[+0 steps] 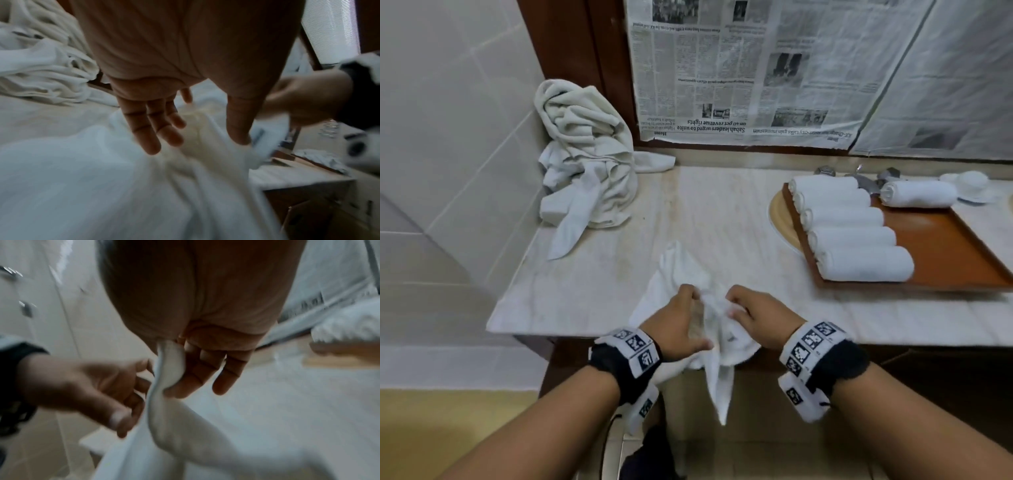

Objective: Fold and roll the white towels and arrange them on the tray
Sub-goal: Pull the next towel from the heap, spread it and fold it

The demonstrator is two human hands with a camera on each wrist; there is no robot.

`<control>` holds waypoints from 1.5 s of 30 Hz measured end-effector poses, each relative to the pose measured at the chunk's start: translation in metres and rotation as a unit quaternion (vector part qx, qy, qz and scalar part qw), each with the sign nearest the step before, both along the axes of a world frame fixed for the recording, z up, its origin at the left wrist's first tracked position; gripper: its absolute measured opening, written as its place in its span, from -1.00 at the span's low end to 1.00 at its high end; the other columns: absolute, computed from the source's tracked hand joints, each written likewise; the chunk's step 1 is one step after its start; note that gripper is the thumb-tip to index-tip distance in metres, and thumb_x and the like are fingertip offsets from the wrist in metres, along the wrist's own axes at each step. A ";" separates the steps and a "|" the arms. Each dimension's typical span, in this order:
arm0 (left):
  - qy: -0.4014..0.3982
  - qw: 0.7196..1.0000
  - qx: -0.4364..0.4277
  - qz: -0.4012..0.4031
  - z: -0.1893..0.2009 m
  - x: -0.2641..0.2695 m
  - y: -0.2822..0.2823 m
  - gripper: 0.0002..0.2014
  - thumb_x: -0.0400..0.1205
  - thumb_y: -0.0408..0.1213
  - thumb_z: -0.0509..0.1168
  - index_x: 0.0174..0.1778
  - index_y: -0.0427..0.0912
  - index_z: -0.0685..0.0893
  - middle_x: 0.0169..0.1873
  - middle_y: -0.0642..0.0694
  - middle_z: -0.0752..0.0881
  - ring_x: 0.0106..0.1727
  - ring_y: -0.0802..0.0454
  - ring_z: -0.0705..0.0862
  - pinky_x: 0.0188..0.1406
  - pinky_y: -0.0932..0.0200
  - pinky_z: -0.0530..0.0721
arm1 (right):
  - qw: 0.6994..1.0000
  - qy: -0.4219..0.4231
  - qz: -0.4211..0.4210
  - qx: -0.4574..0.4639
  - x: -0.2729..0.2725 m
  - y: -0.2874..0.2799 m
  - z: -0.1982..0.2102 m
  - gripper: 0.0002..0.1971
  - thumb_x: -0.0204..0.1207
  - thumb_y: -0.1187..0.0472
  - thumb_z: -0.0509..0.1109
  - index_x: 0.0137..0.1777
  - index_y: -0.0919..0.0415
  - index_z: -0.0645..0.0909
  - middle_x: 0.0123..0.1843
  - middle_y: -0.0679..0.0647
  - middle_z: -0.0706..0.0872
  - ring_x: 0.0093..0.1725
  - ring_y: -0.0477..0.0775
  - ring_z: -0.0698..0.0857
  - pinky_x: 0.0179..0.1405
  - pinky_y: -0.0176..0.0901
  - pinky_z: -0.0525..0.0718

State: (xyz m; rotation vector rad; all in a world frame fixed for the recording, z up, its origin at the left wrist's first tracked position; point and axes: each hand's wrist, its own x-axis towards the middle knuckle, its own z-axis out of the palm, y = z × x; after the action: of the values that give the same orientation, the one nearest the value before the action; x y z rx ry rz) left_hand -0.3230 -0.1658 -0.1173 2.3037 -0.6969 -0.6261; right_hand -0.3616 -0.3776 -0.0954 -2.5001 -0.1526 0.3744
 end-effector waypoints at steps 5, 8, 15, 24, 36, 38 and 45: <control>-0.129 0.982 -0.132 0.046 0.062 -0.033 -0.034 0.00 0.41 0.22 0.51 0.61 0.21 -0.01 0.37 0.01 0.44 0.25 0.02 0.61 0.17 0.09 0.64 | 0.977 -0.200 0.034 0.067 -0.030 -0.007 0.099 -0.88 0.71 0.26 0.30 0.10 0.06 0.65 -0.12 -0.25 0.66 -0.14 -0.45 0.59 -0.10 -0.53 0.46; -0.218 0.943 -0.235 0.091 0.098 -0.039 -0.048 -0.08 0.33 0.18 0.58 0.47 0.12 0.16 0.31 -0.05 0.40 0.27 -0.01 0.53 0.21 0.09 0.63 | 0.950 -0.294 0.022 0.106 -0.049 -0.009 0.152 -0.86 0.69 0.29 0.32 0.10 0.21 0.72 -0.06 -0.18 0.73 -0.04 -0.38 0.65 0.00 -0.49 0.53; -0.170 0.935 -0.308 0.037 0.155 -0.043 -0.053 -0.62 0.46 0.12 0.46 0.01 -0.08 0.72 -0.16 -0.04 0.79 -0.09 -0.04 0.75 -0.04 -0.19 0.70 | 0.908 -0.350 -0.069 0.222 -0.067 0.000 0.179 -0.80 0.57 0.08 0.46 0.14 0.08 0.63 -0.29 -0.08 0.64 -0.30 -0.05 0.63 -0.22 -0.12 0.61; -0.107 0.912 -0.380 0.113 0.163 -0.042 -0.032 -0.79 0.57 0.04 0.40 -0.01 0.01 0.71 -0.16 0.07 0.80 -0.09 0.10 0.78 -0.05 0.01 0.74 | 0.979 -0.067 -0.110 0.159 -0.082 0.012 0.107 -0.44 0.38 -0.16 0.62 0.32 -0.11 0.51 0.21 -0.19 0.66 0.12 -0.23 0.69 0.06 -0.27 0.67; -0.173 0.927 -0.284 0.173 0.138 0.006 0.022 -0.76 0.54 -0.05 0.38 -0.08 -0.17 0.75 -0.23 -0.05 0.77 -0.19 0.04 0.70 -0.11 0.01 0.65 | 0.927 -0.283 -0.208 0.133 -0.065 -0.028 0.088 -0.82 0.55 -0.01 0.50 -0.18 0.03 0.63 -0.39 0.01 0.64 -0.37 -0.10 0.57 -0.35 -0.25 0.48; -0.207 0.932 -0.224 0.194 0.125 0.012 0.039 -0.66 0.54 0.07 0.36 -0.09 -0.18 0.73 -0.21 -0.15 0.76 -0.13 -0.08 0.70 -0.10 -0.07 0.64 | 0.967 -0.223 -0.111 0.049 -0.065 -0.037 0.090 -0.80 0.48 -0.10 0.55 -0.15 -0.01 0.67 -0.32 -0.06 0.68 -0.29 -0.14 0.62 -0.32 -0.31 0.47; -0.173 0.930 -0.109 0.304 0.086 0.004 0.093 -0.76 0.71 -0.05 0.30 -0.29 0.10 0.69 -0.46 0.04 0.70 -0.37 0.08 0.62 -0.30 0.12 0.49 | 0.978 -0.077 -0.063 -0.183 -0.059 -0.094 0.077 -0.77 0.58 -0.05 0.44 -0.30 -0.06 0.64 -0.36 -0.09 0.72 -0.31 -0.11 0.66 -0.20 -0.04 0.68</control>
State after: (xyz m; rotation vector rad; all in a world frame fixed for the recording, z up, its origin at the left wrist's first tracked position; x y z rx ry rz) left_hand -0.3194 -0.0732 -0.0317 2.2623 -0.1541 0.1431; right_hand -0.4203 -0.4712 -0.0185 -2.8848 0.0159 0.1666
